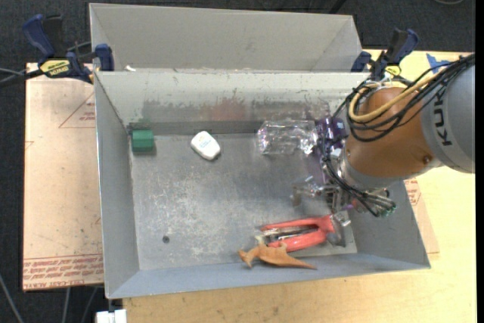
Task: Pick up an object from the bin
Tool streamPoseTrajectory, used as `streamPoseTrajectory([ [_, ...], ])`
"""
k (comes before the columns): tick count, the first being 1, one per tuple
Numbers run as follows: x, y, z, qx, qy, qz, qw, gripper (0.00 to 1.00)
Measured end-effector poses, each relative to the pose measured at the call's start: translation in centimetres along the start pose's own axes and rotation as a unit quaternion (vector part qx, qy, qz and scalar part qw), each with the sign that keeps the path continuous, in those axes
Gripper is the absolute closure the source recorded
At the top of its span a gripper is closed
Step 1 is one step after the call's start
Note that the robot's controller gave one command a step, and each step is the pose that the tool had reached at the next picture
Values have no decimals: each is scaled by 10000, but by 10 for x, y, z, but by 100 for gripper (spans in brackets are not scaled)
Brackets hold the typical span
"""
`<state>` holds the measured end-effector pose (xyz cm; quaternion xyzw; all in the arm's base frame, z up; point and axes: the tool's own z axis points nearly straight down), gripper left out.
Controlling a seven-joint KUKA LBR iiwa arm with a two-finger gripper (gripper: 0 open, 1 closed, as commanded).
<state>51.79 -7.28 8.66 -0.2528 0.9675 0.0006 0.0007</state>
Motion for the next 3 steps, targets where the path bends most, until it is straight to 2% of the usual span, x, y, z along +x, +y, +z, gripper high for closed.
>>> streamPoseTrajectory([
  [1, 13, 2, 17, 6, -19, 13, 10000, 100],
  [3, 14, 3, 14, -2, -12, 12, 10000, 100],
])
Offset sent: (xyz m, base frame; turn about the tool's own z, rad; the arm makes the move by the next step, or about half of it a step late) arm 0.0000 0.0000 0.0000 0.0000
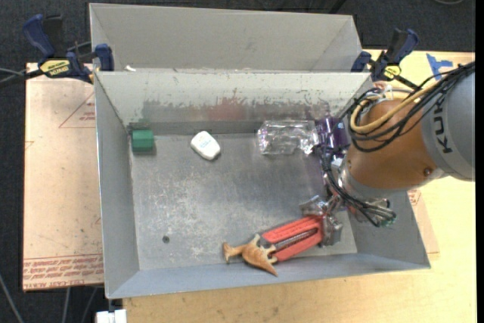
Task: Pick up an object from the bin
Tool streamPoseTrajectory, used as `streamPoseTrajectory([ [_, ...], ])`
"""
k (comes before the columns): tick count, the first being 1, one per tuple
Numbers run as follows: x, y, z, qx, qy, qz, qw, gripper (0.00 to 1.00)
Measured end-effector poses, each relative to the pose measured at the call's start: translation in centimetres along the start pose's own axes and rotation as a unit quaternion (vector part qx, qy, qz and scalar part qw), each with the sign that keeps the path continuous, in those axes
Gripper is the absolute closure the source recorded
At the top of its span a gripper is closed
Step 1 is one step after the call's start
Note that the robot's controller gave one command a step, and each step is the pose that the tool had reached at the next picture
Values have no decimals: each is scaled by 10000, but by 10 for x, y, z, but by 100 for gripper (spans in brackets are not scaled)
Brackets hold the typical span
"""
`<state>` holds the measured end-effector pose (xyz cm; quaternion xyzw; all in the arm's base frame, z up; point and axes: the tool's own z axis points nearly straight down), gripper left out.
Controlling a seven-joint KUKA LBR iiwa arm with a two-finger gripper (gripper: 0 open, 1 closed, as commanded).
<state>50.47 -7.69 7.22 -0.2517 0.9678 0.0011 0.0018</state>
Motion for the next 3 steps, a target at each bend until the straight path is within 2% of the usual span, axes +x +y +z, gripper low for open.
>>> streamPoseTrajectory([
  [3, -1, 0, -33, 5, -10, 2, 10000, 100],
])
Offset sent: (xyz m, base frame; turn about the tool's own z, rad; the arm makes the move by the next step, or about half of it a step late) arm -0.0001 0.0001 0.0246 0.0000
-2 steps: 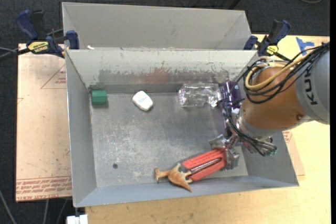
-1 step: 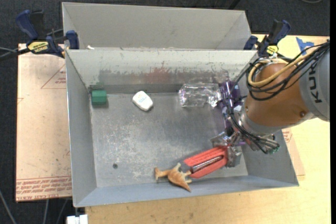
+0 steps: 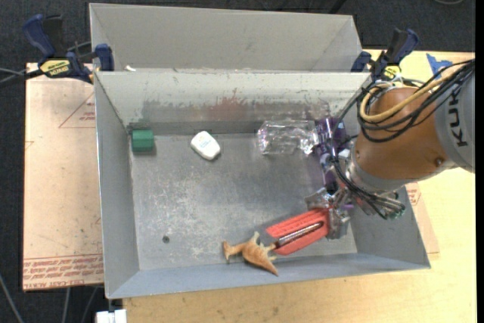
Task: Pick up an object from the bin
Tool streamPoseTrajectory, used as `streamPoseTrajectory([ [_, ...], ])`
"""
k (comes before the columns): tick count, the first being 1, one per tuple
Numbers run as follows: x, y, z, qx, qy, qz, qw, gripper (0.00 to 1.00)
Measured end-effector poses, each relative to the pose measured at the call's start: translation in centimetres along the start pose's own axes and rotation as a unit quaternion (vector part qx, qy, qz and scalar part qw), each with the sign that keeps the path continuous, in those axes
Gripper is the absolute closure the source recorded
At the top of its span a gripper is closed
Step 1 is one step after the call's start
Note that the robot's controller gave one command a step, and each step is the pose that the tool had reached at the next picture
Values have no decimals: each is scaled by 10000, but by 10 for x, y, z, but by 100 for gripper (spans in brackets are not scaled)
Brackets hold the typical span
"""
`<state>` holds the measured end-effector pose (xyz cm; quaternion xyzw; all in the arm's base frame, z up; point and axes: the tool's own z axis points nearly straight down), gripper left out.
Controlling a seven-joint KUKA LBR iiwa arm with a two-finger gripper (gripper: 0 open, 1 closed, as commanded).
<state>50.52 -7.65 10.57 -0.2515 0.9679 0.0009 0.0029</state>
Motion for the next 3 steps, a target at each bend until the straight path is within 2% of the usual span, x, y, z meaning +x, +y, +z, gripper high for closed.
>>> streamPoseTrajectory([
  [3, 1, 1, -24, -14, 13, 3, 10000, 100],
])
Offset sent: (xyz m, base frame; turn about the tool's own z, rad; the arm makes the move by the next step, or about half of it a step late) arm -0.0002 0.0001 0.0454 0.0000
